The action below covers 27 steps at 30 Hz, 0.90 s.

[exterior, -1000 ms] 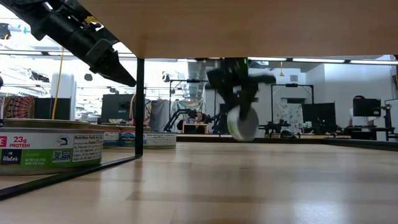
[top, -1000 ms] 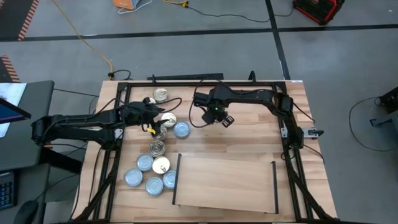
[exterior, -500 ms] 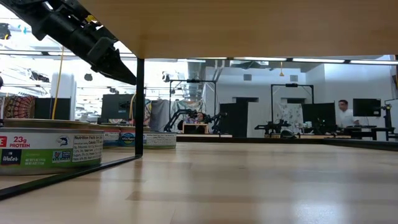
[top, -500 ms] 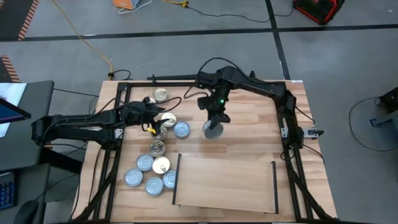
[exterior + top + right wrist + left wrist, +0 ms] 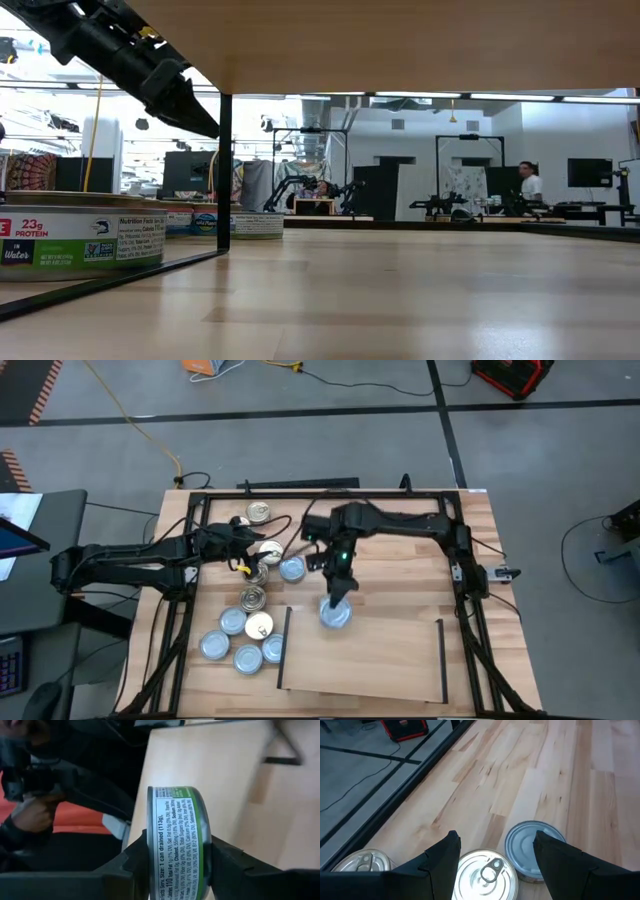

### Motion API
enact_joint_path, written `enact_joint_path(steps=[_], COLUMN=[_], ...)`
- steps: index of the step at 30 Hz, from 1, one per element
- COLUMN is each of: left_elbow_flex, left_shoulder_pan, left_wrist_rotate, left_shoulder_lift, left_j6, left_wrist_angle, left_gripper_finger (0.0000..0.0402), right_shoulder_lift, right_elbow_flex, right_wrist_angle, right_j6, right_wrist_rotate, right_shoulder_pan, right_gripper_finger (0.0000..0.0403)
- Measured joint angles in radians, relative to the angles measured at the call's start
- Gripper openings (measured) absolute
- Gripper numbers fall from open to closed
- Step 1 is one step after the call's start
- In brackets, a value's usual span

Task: Stack canned seafood by type on shelf
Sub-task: Put the green tuna can on the shelf

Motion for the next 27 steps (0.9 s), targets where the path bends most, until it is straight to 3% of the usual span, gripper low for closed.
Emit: enact_joint_path(steps=[6, 10, 18, 27], left_elbow_flex=[0.054, 0.078, 0.079, 0.079], left_shoulder_pan=[-0.018, -0.097, -0.236, -0.269], left_wrist_rotate=[0.027, 0.023, -0.165, -0.184], left_shoulder_lift=[-0.054, -0.137, -0.266, -0.304], left_j6=[0.000, 0.048, 0.093, 0.044], left_wrist_angle=[-0.050, -0.057, -0.065, -0.131], left_gripper_finger=[0.0239, 0.0239, 0.0239, 0.0239], right_shoulder_lift=[0.000, -0.001, 0.000, -0.001], right_elbow_flex=[0.000, -0.030, -0.146, -0.152], right_wrist_angle=[0.090, 0.167, 0.308, 0.312], right_j6=[0.080, 0.135, 0.254, 0.337], right_wrist_rotate=[0.008, 0.049, 0.044, 0.063], right_shoulder_pan=[0.068, 0.086, 0.094, 0.094], right_gripper_finger=[0.0178, 0.0185, 0.0177, 0.0264])
